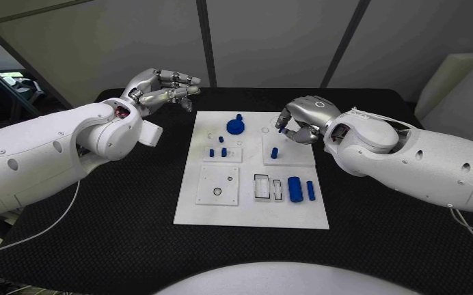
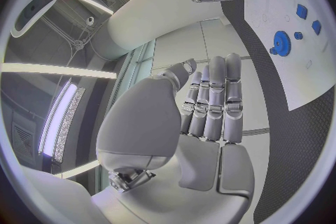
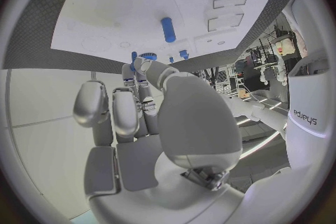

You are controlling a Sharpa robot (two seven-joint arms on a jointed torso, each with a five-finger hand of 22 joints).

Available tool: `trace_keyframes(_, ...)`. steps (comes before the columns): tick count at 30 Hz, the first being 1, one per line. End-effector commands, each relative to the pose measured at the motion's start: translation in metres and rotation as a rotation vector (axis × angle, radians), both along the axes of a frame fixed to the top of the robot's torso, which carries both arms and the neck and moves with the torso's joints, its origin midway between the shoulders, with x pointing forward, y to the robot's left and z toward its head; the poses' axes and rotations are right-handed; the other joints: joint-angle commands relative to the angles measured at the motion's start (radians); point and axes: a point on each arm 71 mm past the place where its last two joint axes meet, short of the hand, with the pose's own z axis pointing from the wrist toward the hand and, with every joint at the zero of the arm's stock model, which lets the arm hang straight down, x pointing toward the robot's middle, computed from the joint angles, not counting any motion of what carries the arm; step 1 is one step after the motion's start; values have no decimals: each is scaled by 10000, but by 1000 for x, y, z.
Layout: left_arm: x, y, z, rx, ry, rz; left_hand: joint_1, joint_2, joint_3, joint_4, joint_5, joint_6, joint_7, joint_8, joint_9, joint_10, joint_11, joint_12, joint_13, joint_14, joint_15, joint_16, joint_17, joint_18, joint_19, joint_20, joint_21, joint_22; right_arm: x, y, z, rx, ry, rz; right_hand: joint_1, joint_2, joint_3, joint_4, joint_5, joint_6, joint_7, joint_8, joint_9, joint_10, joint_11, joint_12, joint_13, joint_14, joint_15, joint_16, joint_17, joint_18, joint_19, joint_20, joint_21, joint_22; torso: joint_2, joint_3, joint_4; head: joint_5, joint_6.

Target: Assemble the parts on the task board

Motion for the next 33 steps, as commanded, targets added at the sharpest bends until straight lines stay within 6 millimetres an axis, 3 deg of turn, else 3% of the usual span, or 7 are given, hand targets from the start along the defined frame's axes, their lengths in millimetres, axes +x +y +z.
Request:
trace_keyframes(1, 0, -3, 0, -88, 45, -200, 135, 6, 11, -90, 87, -11, 49, 31, -18, -105, 3, 71, -16, -93, -12, -80, -35, -137, -103, -3, -57, 6, -9, 10, 13, 855, -361, 236, -32, 89, 54, -18, 25, 60, 21, 19, 15, 186, -152, 60, 18, 428, -55, 28, 14, -116, 40, -5, 42, 8, 9, 10, -21, 56, 25)
trace_keyframes(6, 1, -6, 0, -96, 80, -252, 110, 5, 7, -90, 128, -16, 55, 40, -24, -117, 10, 89, -18, -93, -4, -98, -53, -140, -117, 2, -57, 16, -21, 29, 23, 1362, -294, 785, -51, 83, 64, -20, 15, 74, 22, 19, 19, 195, -151, 56, 19, 430, -53, 43, 23, -122, 52, -4, 67, 39, -4, -12, 14, 42, 16)
trace_keyframes(9, 1, -9, -1, -100, 116, -310, 23, -14, -36, -53, 134, -19, 66, 53, -29, -130, 18, 109, -19, -83, 11, -106, -66, -146, -128, 17, -66, 15, -26, 39, 25, 1561, -154, 1061, -55, 81, 65, -20, 12, 74, 23, 18, 19, 194, -150, 55, 19, 432, -53, 50, 30, -123, 53, -4, 69, 42, 0, -30, 67, 89, 13)
trace_keyframes(13, 1, -13, -1, -127, 111, -366, -18, -22, -59, -35, 135, -24, 66, 59, -32, -137, 20, 122, -18, -76, 17, -109, -73, -147, -131, 25, -74, 12, -28, 54, 23, 1699, 91, 1409, -116, 66, 63, -8, -40, 84, 28, 8, 22, 198, -148, 38, 20, 436, -47, 81, 45, -125, 48, 2, 88, 59, -7, -56, 67, 205, -6)
trace_keyframes(22, 1, -19, -2, -105, 124, -292, -42, 15, -65, -17, 142, 3, 56, 90, -28, -119, 9, 158, -12, -55, 14, -106, -81, -141, -126, 29, -82, 6, -43, 85, -13, 1648, 1097, 2100, -157, 57, 47, 4, -72, 89, 28, 1, 25, 194, -145, 25, 20, 436, -44, 92, 42, -126, 44, 7, 98, 69, -50, -89, 101, 494, -107)
trace_keyframes(28, 2, -24, -2, -147, 81, -333, -50, 19, -70, -13, 142, 10, 53, 98, -27, -113, 6, 169, -10, -50, 12, -106, -83, -139, -124, 31, -84, 4, -50, 100, -36, 1437, 1569, 2402, -160, 62, 49, 4, -76, 81, 30, -7, 23, 183, -144, 14, 17, 438, -42, 108, 57, -128, 50, 9, 109, 84, -48, -56, 68, 685, -219)
trace_keyframes(33, 3, -26, -2, -139, 93, -190, -107, 53, -88, 29, 143, 30, 52, 130, -25, -102, 1, 205, -5, -28, 11, -104, -93, -136, -114, 38, -98, -8, -52, 108, -47, 1277, 1770, 2518, -158, 68, 53, 0, -79, 72, 30, -15, 22, 176, -143, 6, 16, 441, -41, 125, 73, -133, 61, 10, 125, 106, -29, -45, 98, 774, -243)
